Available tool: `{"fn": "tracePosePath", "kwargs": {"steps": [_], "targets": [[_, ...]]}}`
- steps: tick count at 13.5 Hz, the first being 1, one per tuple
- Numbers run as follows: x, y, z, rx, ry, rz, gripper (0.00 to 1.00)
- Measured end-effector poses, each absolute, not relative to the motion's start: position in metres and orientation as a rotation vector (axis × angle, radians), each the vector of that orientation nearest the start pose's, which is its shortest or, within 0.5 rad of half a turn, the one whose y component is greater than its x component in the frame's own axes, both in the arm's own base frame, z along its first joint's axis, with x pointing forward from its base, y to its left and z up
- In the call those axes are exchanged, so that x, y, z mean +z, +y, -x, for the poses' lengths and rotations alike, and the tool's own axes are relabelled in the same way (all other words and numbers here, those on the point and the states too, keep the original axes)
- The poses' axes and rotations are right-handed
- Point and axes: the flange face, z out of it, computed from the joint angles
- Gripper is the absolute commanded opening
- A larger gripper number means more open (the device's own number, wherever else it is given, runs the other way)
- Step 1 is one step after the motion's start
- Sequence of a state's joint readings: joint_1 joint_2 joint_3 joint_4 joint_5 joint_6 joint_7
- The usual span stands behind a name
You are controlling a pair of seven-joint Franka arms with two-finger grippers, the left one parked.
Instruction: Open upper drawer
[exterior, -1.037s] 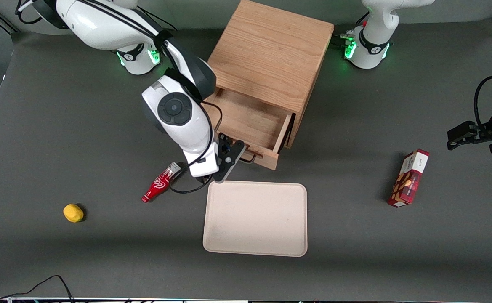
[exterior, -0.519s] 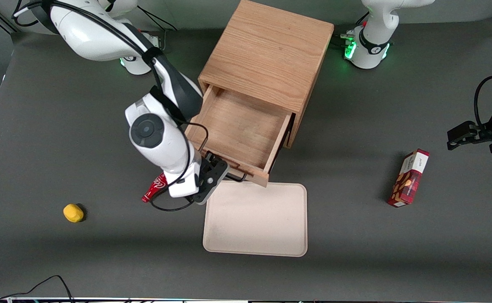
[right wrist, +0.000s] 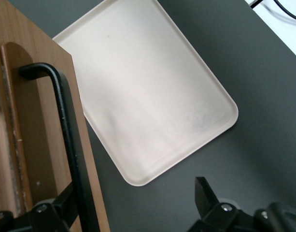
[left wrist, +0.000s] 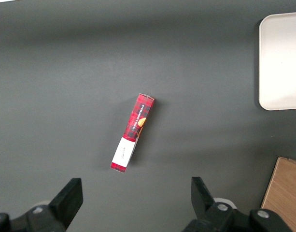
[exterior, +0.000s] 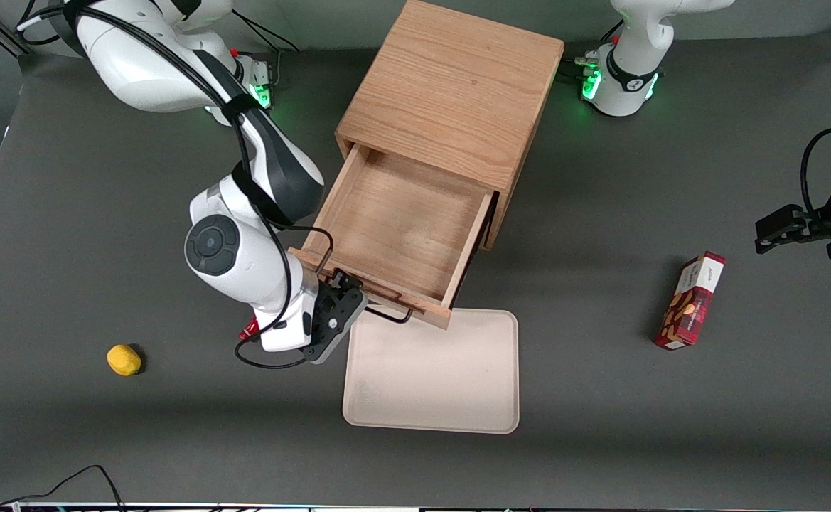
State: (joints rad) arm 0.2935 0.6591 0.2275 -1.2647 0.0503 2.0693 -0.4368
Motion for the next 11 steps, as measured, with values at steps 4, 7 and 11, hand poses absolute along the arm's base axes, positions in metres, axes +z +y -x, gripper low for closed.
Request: {"fn": "tracePosePath", "kwargs": {"steps": [4, 7, 11], "targets": [[0.404, 0.331, -0.676, -0.259, -1.253, 2.639, 1.0], [0.412, 0.324, -0.682, -0.282, -1.277, 2.634, 1.0], [0.446, 0.284, -0.696, -0.254, -1.242, 2.653, 1.0]]}}
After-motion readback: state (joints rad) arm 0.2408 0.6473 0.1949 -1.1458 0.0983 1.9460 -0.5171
